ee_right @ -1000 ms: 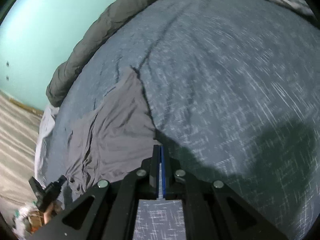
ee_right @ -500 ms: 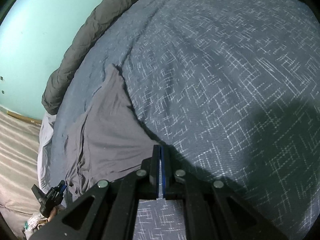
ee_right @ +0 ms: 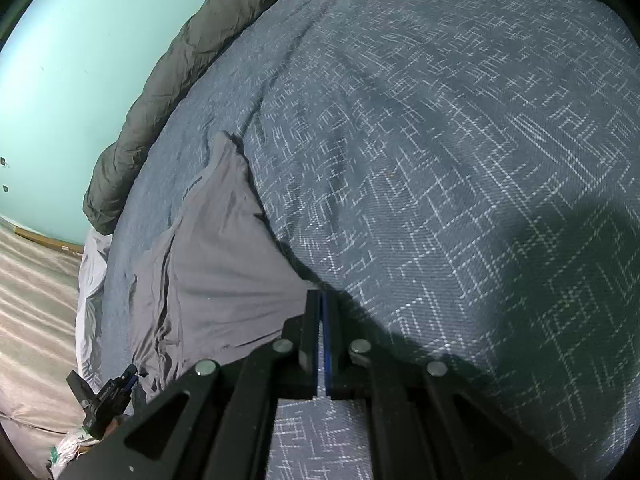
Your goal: Fold clothes
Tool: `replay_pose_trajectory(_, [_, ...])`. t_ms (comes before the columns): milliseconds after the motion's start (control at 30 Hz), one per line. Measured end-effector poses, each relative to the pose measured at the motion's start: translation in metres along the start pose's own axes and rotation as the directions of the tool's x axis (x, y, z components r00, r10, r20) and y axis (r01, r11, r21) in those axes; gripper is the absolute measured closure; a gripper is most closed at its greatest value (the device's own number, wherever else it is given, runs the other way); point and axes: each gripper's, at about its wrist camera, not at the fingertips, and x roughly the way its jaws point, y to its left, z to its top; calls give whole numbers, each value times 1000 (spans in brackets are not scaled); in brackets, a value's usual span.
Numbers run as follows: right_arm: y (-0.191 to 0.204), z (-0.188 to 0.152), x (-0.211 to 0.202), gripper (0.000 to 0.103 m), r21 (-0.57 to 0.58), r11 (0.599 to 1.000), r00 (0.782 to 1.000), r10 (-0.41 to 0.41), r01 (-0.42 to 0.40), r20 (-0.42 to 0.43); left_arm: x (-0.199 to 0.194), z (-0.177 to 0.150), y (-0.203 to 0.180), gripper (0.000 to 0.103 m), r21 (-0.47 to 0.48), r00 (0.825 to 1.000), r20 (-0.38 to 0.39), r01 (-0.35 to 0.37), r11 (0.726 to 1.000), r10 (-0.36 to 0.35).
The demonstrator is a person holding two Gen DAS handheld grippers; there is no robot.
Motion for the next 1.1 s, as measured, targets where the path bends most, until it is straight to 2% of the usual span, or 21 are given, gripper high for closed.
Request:
replay_pose_trajectory(67, [0,0,0,102,1,1000,1000,0,0,1,0,-1,-3,92,15,1000,-5,6,1000,-6])
replay_pose_trajectory(167, [0,0,0,102,3,1000,1000,0,0,1,1,-1,-8,100,30,1000,-6,10,999,-10])
replay_pose_trajectory(367, [3,-2,2,102,5,1000,1000,1,-1,2,-9,3,-22,100,59,999,26,32,998,-34])
replay_pose_trajectory(567, [7,-3,6,102,-6,1000,1000,-6,6,4,-22,8,-56,100,92,992,53,111,990,-116])
replay_pose_trajectory(700, [11,-2,7,101,-19,1000,1000,-1,1,-2,-26,10,-91,100,153,988,50,139,978,-148])
replay_pose_trajectory(800, [10,0,7,101,-8,1000,1000,14,-14,-16,-20,6,-125,100,200,985,17,163,966,-170])
replay_pose_trajectory(1000, [9,-2,-9,100,0,1000,1000,4,-4,24,-8,-14,-210,100,310,975,-67,223,924,-213])
replay_pose_trajectory(1100, [-10,5,-25,100,-10,1000,999,19,-18,51,-1,-23,-253,100,362,967,-110,254,897,-230])
